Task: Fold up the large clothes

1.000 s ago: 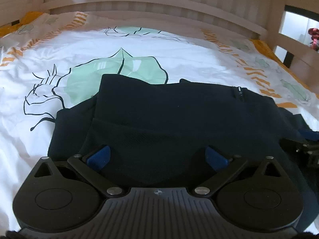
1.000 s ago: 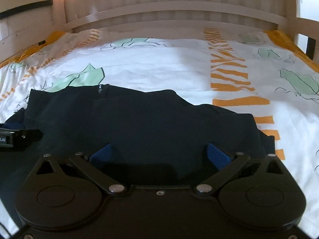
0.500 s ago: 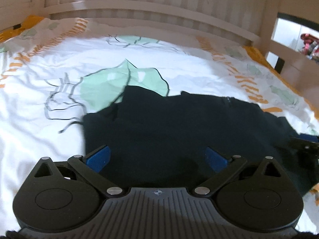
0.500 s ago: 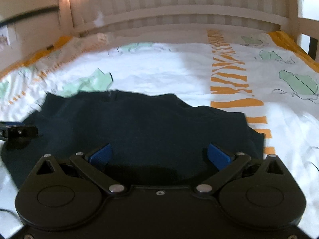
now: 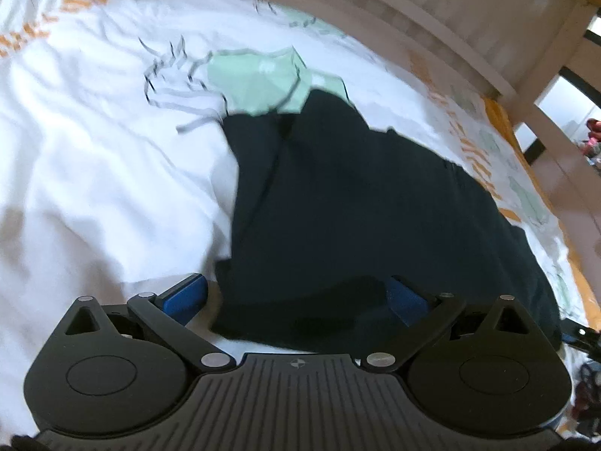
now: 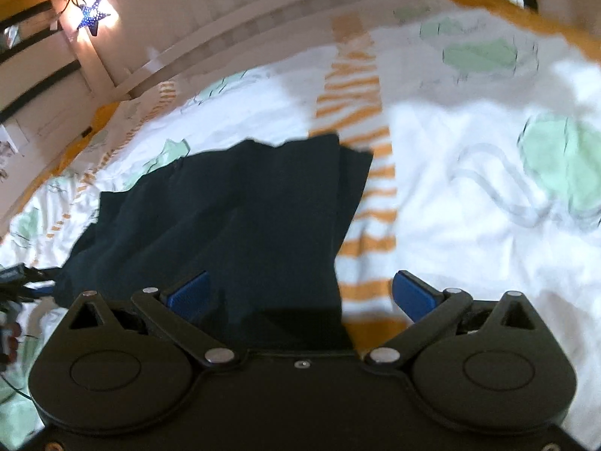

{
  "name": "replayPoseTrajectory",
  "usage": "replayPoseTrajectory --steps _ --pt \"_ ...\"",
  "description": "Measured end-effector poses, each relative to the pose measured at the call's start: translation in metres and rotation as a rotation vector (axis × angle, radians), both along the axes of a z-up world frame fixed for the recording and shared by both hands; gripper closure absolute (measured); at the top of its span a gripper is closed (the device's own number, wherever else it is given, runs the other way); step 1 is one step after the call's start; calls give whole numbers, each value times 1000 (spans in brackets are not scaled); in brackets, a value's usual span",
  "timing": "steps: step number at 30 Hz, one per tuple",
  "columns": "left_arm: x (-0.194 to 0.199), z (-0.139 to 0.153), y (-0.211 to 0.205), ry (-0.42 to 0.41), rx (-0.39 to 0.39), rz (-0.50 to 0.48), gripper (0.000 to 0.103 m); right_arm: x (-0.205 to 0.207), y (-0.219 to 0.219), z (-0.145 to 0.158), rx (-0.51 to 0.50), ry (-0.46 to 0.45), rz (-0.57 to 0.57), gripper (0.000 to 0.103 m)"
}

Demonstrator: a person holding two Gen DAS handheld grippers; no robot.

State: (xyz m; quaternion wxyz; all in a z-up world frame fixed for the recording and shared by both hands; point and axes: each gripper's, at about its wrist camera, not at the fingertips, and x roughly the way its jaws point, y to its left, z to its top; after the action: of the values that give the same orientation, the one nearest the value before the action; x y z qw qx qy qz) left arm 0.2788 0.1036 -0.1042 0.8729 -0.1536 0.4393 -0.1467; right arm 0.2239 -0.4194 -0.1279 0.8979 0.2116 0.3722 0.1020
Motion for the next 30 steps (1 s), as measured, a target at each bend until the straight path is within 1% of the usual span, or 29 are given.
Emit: replayPoseTrajectory --steps 2,7,12,20,23,26,28,29,30 --pt "3 -5 -3 19 -25 -10 0 5 -1 -7 63 11 8 0" --pt "16 -13 -1 38 -64 8 0 20 -3 -18 172 10 23 0" --pt "30 -15 -6 25 -55 -18 0 34 -4 -26 252 -2 30 0" --pt "53 -16 -14 7 -86 -53 0 50 0 -31 285 -30 45 0" --pt "59 -16 -16 20 -119 -69 1 56 3 -32 292 -37 49 0" --pt "60 -13 -15 40 -172 -79 1 59 3 -32 303 -38 60 0" --pt "59 -12 -14 45 -186 -85 2 59 3 -32 313 -37 74 1" --pt "58 -11 -14 46 -190 -90 2 58 2 -32 317 -35 74 13" --pt "58 -11 -13 47 -192 -95 3 58 0 -32 312 -21 66 38"
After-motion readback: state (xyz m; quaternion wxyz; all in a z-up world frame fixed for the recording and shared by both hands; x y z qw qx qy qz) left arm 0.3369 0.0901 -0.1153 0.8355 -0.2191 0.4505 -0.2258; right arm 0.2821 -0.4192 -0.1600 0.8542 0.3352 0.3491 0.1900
